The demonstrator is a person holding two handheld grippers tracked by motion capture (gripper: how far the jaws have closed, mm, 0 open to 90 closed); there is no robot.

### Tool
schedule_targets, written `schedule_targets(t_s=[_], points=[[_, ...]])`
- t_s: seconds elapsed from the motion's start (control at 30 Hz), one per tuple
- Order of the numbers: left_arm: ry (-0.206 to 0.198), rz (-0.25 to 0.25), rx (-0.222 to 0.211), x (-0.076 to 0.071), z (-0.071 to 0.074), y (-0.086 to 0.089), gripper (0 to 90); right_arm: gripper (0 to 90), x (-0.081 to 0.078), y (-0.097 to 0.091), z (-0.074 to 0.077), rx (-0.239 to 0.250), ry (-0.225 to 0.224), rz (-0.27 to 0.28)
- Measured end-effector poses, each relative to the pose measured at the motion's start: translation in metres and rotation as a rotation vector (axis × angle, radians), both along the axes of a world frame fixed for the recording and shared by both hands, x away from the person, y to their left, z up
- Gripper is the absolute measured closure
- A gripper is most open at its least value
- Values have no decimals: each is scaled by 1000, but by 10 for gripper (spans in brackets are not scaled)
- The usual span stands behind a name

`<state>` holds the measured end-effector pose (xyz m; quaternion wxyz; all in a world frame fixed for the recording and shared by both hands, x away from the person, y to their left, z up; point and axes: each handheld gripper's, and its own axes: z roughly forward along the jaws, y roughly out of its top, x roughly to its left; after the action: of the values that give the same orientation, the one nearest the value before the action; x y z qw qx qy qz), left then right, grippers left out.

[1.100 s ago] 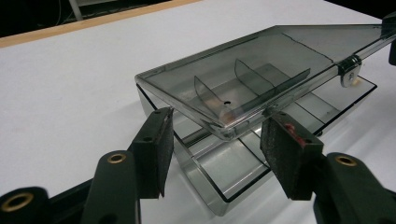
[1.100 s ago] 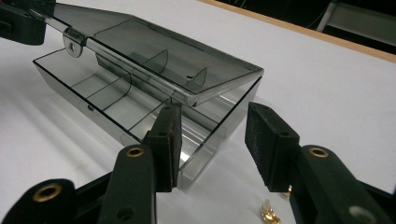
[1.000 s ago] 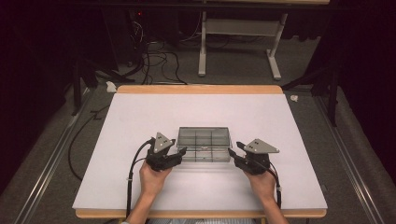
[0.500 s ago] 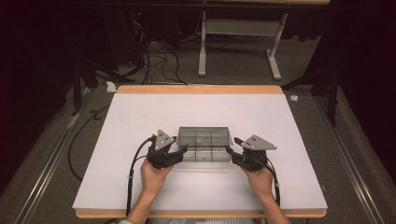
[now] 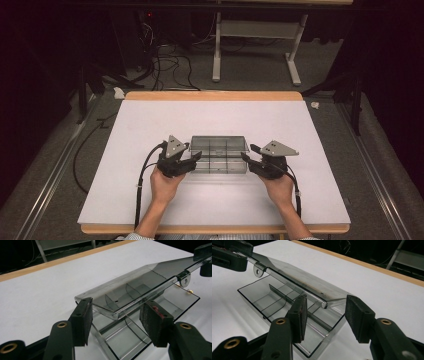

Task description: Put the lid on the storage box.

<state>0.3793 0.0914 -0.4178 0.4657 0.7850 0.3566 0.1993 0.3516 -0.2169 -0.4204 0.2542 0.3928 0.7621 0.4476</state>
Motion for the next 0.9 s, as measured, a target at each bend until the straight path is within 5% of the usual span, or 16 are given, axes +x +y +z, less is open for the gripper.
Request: schedule_targets(t_s=[0.9], points=[[4, -8, -19, 16, 7, 1, 410, 519, 17, 2, 12, 15, 33, 22]])
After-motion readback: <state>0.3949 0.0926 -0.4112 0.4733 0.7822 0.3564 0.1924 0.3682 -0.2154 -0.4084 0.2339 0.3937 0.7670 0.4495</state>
